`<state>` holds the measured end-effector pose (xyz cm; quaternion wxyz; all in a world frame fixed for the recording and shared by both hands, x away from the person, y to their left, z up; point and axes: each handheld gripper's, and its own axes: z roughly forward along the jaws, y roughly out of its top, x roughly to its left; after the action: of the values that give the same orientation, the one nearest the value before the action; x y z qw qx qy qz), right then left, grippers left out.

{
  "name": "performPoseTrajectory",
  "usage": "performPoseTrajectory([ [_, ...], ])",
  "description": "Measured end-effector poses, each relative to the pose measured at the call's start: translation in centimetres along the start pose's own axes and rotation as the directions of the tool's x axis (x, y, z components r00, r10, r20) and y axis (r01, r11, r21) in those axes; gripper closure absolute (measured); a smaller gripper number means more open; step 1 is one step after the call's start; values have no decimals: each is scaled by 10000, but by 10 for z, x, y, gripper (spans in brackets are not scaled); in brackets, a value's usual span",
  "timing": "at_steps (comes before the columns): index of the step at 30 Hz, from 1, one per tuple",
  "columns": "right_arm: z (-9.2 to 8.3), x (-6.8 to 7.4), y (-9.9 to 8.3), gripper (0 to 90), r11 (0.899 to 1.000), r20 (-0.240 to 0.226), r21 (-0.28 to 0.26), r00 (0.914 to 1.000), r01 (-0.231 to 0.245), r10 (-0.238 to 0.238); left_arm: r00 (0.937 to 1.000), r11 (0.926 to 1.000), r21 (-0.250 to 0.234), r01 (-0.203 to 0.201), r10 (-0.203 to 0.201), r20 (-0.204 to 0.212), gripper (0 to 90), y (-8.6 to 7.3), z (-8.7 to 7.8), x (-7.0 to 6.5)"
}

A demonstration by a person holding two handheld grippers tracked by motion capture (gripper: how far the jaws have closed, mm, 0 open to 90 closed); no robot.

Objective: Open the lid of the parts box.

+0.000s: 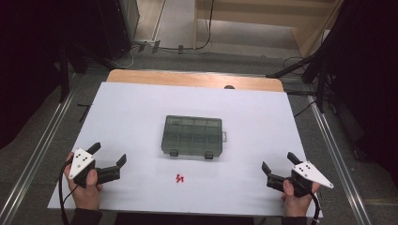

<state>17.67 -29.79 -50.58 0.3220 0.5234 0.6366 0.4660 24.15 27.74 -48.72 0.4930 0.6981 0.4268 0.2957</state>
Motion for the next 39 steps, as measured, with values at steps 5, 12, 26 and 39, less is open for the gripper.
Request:
performPoseTrajectory([
  [5,0,2,0,0,10000,-84,-23,9999,95,-95,10000,10000,83,16,-16,38,0,1,3,-4],
  [12,-3,4,1,1,9996,-163,-249,9998,-109,105,9991,10000,23,-17,16,415,0,3,11,-13],
  [26,9,26,12,9,9998,-637,-182,9980,35,-47,9958,9998,166,-122,107,904,0,13,21,-35],
  [39,30,49,29,9,9992,-1191,-135,9921,377,-390,9863,9995,164,-283,252,1630,0,28,44,-58],
])
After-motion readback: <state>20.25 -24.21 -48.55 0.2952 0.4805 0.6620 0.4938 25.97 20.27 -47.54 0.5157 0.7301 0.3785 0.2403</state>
